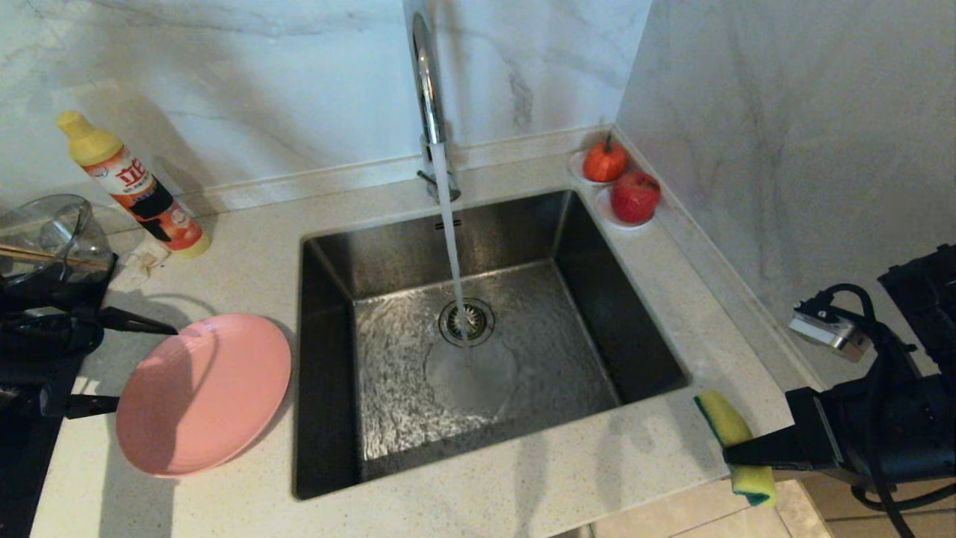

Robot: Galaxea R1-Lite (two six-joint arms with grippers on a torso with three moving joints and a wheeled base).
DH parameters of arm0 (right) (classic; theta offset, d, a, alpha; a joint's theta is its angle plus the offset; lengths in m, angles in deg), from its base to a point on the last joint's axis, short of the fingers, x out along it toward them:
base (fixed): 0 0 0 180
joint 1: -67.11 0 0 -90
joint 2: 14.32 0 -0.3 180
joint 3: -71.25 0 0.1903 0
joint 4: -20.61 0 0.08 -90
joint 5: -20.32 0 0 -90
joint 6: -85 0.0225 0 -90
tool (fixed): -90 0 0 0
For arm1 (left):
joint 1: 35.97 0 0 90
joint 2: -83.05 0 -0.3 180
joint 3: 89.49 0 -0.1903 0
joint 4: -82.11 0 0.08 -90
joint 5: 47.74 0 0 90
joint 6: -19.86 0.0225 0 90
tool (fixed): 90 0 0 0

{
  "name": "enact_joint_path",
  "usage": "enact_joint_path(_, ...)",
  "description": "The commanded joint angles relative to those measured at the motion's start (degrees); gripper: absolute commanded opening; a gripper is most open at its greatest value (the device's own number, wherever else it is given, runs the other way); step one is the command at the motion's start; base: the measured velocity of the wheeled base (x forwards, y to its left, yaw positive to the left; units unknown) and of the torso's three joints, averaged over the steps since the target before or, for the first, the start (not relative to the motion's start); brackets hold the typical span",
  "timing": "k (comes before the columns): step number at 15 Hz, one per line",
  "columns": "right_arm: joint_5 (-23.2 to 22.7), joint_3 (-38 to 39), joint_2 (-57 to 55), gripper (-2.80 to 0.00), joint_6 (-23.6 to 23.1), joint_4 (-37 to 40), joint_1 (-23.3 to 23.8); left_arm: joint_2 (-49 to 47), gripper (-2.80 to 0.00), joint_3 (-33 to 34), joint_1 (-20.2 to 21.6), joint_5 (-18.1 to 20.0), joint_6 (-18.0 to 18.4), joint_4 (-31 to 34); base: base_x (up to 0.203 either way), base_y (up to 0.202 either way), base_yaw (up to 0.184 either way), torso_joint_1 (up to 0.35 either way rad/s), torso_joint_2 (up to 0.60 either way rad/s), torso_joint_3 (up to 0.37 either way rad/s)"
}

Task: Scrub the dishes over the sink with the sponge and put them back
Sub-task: Wash the plate

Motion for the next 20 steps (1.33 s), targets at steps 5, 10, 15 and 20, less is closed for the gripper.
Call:
enact_joint_path(5,-0.2,0.0,0.3,-2.80,0.2,0.2,0.3,-0.5,-2.80,-0.5,0.0,-0.2,0.0,0.2,0.000,0.000,0.000,0.000,0.00,0.000)
enact_joint_path(10,-0.2,0.3,0.7,-2.80,0.2,0.2,0.7,-0.8,-2.80,-0.5,0.0,-0.6,-0.1,0.3,0.000,0.000,0.000,0.000,0.00,0.000)
enact_joint_path(15,-0.2,0.9,0.9,-2.80,0.2,0.2,1.0,-1.5,-2.80,-0.5,0.0,-1.5,0.0,0.2,0.000,0.000,0.000,0.000,0.00,0.000)
enact_joint_path(20,-0.2,1.1,1.0,-2.80,0.2,0.2,1.0,-1.2,-2.80,-4.9,3.0,-6.4,0.5,0.7,0.000,0.000,0.000,0.000,0.00,0.000)
